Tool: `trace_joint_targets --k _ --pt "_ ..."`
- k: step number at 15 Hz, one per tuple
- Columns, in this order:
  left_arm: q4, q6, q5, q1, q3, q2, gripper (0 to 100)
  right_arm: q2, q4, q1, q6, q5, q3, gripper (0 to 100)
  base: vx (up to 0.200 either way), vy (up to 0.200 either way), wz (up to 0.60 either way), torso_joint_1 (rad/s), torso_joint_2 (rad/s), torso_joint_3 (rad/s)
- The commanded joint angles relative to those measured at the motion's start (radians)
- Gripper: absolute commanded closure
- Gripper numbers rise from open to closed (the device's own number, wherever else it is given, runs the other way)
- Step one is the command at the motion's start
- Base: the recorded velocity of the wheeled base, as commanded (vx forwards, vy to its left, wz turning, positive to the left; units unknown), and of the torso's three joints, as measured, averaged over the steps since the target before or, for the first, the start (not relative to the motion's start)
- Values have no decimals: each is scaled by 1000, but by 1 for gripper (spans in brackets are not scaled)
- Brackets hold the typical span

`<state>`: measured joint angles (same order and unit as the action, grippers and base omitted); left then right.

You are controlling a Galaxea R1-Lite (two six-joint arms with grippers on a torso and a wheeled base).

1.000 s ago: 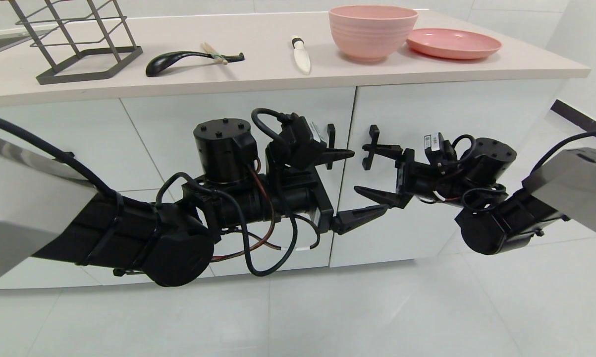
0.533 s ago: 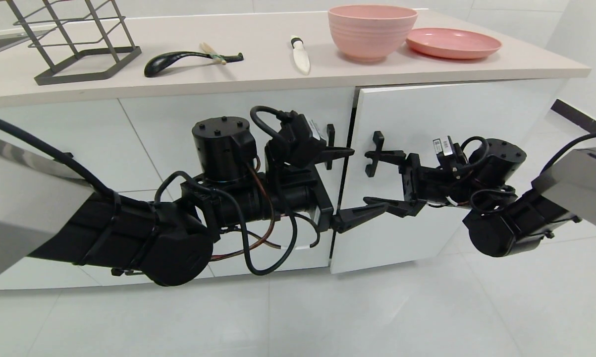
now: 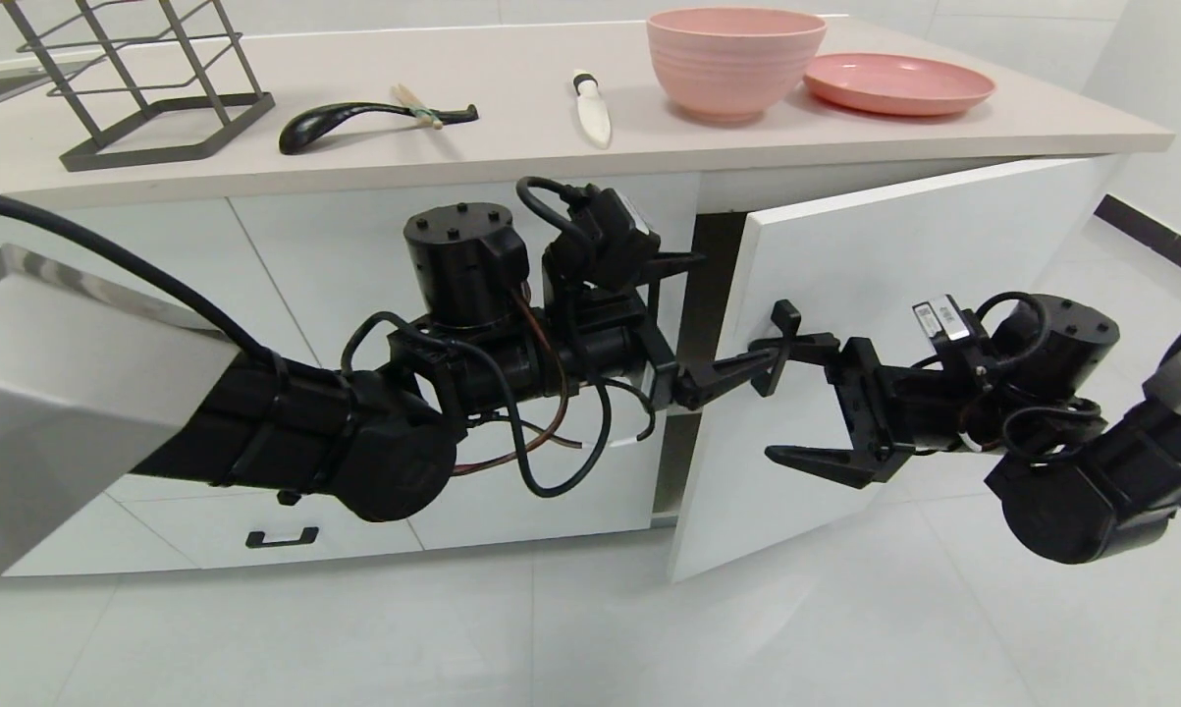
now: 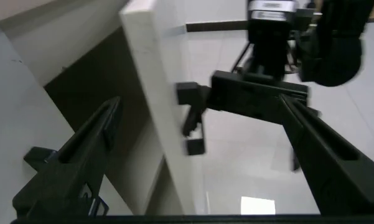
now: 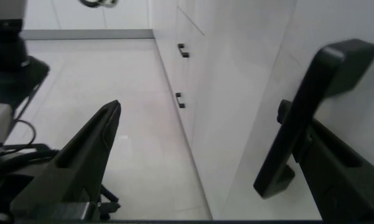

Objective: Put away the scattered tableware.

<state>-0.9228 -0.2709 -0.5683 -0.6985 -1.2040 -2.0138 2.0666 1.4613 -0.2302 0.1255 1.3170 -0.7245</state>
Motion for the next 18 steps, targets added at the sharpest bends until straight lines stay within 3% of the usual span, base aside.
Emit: trace_joint_targets --k 1,5,9,18 --pt "-5 16 25 -18 -72 -66 0 -29 5 -4 3 5 11 0 0 0 0 0 0 0" --pt "-5 25 16 -39 -118 -102 0 -36 5 -8 3 7 13 0 0 0 0 0 0 0" --pt "-34 25 5 -119 -118 -117 0 -5 5 -3 6 5 7 0 0 0 0 0 0 0" --pt "-41 25 8 -127 -115 -117 0 58 7 104 9 4 -18 0 0 0 0 0 0 0"
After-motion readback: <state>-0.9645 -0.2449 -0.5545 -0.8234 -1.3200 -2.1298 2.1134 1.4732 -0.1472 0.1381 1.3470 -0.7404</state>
